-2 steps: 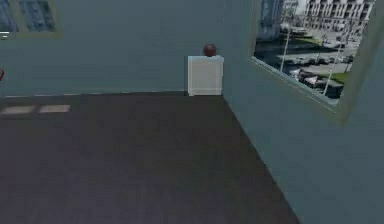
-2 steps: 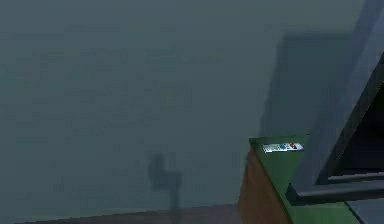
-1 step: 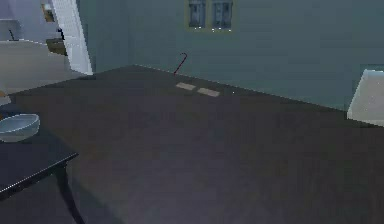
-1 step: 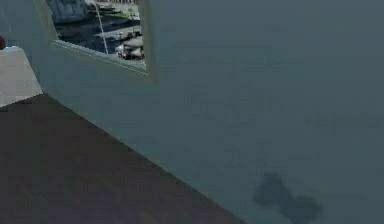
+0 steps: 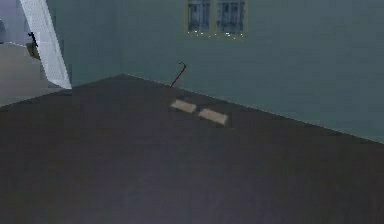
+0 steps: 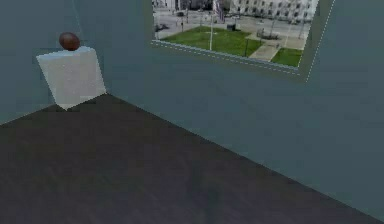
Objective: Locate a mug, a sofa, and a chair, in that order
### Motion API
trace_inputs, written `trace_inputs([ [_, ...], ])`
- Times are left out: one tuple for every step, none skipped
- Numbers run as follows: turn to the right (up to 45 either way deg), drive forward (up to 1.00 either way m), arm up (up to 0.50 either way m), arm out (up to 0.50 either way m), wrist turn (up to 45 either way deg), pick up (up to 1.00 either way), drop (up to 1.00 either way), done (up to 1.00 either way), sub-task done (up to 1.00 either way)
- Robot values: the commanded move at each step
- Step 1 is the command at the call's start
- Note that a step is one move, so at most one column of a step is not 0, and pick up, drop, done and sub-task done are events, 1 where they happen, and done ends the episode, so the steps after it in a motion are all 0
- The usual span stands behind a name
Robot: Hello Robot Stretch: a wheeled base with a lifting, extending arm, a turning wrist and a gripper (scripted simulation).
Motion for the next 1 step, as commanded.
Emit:
trace_inputs([
  [-3.0,0.00,0.00,0.00,0.0,0.00,0.00,0.00,0.00],
])
